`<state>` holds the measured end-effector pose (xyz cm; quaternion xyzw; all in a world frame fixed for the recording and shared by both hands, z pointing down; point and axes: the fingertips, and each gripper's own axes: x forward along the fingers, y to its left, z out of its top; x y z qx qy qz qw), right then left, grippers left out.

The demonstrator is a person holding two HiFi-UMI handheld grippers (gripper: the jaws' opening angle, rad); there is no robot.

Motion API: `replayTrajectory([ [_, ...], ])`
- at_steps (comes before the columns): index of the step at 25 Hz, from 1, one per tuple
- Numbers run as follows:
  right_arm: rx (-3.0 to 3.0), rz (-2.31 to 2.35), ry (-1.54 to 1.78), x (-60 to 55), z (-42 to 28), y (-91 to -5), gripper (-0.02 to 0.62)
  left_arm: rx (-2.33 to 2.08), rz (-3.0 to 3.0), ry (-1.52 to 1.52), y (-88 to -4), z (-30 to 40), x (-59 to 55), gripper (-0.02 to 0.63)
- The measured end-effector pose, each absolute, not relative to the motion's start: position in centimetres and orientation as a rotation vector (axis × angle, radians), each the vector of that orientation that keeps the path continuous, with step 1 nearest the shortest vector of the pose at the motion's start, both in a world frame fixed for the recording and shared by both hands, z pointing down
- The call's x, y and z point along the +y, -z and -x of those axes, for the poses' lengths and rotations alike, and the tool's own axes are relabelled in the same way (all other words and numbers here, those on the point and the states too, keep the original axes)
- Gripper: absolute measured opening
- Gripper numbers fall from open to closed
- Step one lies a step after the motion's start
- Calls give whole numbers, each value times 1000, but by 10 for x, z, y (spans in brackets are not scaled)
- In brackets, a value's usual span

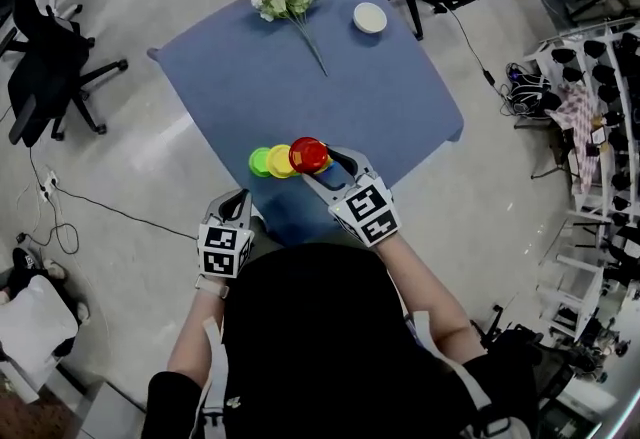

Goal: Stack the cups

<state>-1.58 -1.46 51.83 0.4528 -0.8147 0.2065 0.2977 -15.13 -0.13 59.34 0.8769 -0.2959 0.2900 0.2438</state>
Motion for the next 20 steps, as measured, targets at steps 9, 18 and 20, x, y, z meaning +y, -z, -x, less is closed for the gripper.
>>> replayTrajectory([
  [9,-2190,-1384,-607,-10,7,-503,272,-642,-2519,-820,-583,135,-6,11],
  [18,-2231,-1616,-632,18,-35,-474,207,-490,-2672,-805,-543,97,10,11],
  [20,-2245,-1651,-633,30,-45,-466,162,-490,-2696,-782,-531,86,15,11],
])
